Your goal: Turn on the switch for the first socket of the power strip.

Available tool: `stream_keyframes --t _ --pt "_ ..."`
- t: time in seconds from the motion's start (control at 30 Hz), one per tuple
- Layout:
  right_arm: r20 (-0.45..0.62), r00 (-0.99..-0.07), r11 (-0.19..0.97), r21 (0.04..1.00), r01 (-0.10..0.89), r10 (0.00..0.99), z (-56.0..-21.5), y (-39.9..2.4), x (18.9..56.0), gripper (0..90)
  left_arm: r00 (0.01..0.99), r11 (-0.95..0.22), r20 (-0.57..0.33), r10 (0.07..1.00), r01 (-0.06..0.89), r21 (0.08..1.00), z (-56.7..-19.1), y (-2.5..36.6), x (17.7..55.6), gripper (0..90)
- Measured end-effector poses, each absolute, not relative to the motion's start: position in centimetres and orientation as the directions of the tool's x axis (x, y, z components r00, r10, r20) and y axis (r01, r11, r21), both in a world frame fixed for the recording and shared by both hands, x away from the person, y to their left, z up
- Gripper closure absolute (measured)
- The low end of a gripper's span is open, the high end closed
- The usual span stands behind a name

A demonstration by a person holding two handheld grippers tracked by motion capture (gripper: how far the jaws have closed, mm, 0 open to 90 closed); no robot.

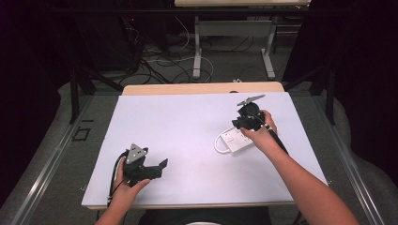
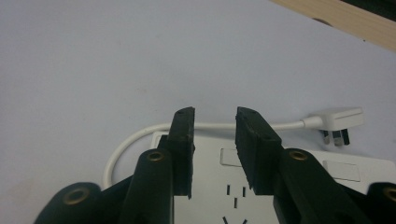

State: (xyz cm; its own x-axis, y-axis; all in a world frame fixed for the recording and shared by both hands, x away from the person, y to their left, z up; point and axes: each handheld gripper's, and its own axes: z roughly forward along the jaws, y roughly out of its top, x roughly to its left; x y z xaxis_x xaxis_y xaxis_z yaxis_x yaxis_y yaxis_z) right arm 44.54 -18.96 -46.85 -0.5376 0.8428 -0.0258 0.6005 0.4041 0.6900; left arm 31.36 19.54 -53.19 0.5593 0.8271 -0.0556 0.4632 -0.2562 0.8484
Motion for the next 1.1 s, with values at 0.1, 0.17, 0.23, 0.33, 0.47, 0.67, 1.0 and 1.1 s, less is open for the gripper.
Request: stream_keyframes --t 0.1,0.17,0.23,0.33,0.47,0.67,1.0,1.1 --pt "-0.018 -0.529 0.399 0.679 0.617 0.848 -47.1 -18.8 44.8 72.8 0.56 -0.258 -0.056 0.827 0.465 0.847 -53.2 19.5 31.4 10.6" --pt "-0.004 -0.522 0.392 0.666 0.635 0.853 -47.4 -18.7 45.1 74.5 0.56 -0.257 -0.058 0.827 0.467 0.846 -53.2 19.5 31.4 10.7" --pt "0.001 -0.511 0.39 0.645 0.657 0.86 -47.8 -18.8 45.5 76.8 0.559 -0.255 -0.062 0.827 0.47 0.845 -53.2 19.6 31.4 10.7" --pt "0.011 -0.502 0.382 0.635 0.672 0.865 -48.0 -18.8 45.7 78.3 0.558 -0.253 -0.064 0.827 0.471 0.845 -53.2 19.6 31.4 10.7" --pt "0.034 -0.481 0.361 0.616 0.7 0.876 -48.4 -19.1 46.2 80.5 0.558 -0.253 -0.064 0.828 0.474 0.844 -53.2 19.6 31.4 10.7" --pt "0.061 -0.457 0.336 0.593 0.732 0.888 -48.7 -19.5 46.7 84.6 0.555 -0.252 -0.064 0.83 0.474 0.843 -53.3 19.6 31.4 10.7" --pt "0.081 -0.443 0.323 0.57 0.756 0.893 -49.5 -19.6 47.5 90.0 0.553 -0.248 -0.065 0.831 0.473 0.845 -53.3 19.6 31.5 10.7" --pt "0.083 -0.437 0.327 0.541 0.774 0.896 -49.9 -19.7 47.8 90.0 0.553 -0.247 -0.066 0.831 0.473 0.846 -53.3 19.6 31.5 10.7"
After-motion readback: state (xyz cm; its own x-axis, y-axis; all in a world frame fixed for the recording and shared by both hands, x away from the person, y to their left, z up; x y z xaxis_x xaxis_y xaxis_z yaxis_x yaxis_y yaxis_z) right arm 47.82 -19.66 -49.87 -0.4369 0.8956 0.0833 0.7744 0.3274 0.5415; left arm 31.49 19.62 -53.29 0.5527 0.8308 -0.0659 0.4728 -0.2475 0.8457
